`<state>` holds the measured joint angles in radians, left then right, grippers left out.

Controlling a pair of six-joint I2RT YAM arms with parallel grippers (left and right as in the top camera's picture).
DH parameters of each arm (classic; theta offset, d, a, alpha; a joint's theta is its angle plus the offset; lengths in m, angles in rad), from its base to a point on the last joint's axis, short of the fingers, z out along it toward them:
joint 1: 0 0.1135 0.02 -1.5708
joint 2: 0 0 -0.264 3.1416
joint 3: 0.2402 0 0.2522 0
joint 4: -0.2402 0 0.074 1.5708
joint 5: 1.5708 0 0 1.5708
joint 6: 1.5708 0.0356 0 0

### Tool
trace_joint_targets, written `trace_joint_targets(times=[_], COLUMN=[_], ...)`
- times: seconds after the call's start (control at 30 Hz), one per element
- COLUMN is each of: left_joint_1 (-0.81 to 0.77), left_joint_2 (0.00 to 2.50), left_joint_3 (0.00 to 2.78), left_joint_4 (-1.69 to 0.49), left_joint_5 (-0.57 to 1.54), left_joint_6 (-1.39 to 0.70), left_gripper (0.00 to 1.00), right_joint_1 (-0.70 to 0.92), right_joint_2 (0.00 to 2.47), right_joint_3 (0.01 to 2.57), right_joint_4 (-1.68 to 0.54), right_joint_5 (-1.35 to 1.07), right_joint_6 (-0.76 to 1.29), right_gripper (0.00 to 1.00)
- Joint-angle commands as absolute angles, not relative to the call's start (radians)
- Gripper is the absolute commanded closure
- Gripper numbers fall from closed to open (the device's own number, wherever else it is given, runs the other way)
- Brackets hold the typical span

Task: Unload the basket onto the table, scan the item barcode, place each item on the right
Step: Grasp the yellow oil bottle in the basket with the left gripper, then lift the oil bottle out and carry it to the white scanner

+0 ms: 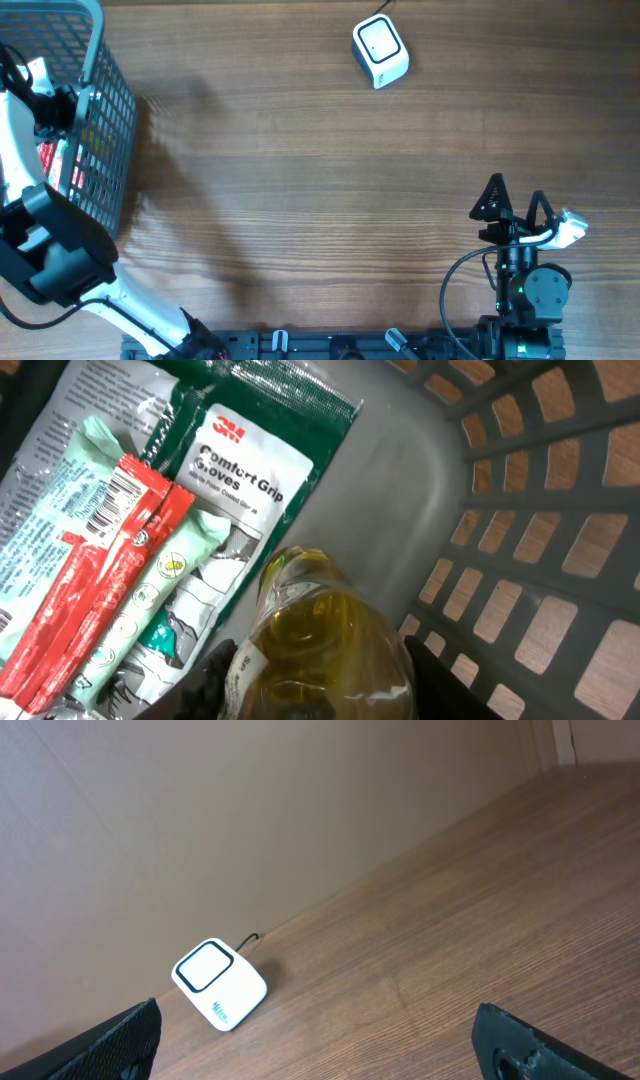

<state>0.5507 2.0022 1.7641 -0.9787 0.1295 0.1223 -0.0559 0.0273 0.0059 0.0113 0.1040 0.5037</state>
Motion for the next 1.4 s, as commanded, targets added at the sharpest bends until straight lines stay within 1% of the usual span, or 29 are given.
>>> trace_joint_targets(times=[0.0,0.07,0.37,0.57,0.7,0.9,0.97,1.1,1.23,1.37], left_joint_1=[0.548,0.548,0.548,0.548,0.547,0.539,0.51,0.398,0.25,0.075], left_joint_2=[1.954,1.919,1.709,1.544,1.44,1.272,1.216,1.126,1.076,1.098], left_joint_3=[1.757,1.757,1.761,1.761,1.761,1.761,1.761,1.761,1.761,1.761], left_joint_4=[-0.955,-0.937,-0.821,-0.725,-0.68,-0.654,-0.654,-0.675,-0.752,-0.875], left_joint_5=[0.145,0.145,0.141,0.138,0.14,0.211,0.222,0.22,0.22,0.219], left_joint_6=[0.127,0.123,0.109,-0.004,-0.12,-0.258,-0.278,-0.278,-0.278,-0.278], left_gripper=[0.63,0.64,0.64,0.64,0.66,0.7,0.71,0.72,0.73,0.75], right_joint_1=[-0.06,-0.06,-0.06,-0.06,-0.06,-0.06,-0.06,-0.06,-0.06,-0.06], right_joint_2=[0.029,0.029,0.029,0.029,0.029,0.029,0.029,0.029,0.029,0.029], right_joint_3=[0.006,0.006,0.006,0.006,0.006,0.006,0.006,0.006,0.006,0.006], right_joint_4=[0.015,0.015,0.015,0.015,0.015,0.015,0.015,0.015,0.015,0.015], right_joint_5=[0.088,0.087,0.088,0.087,0.087,0.087,0.087,0.087,0.087,0.087], right_joint_6=[0.5,0.5,0.5,0.501,0.5,0.5,0.5,0.5,0.5,0.5], right_gripper=[0.0,0.0,0.0,0.0,0.0,0.0,0.0,0.0,0.0,0.0])
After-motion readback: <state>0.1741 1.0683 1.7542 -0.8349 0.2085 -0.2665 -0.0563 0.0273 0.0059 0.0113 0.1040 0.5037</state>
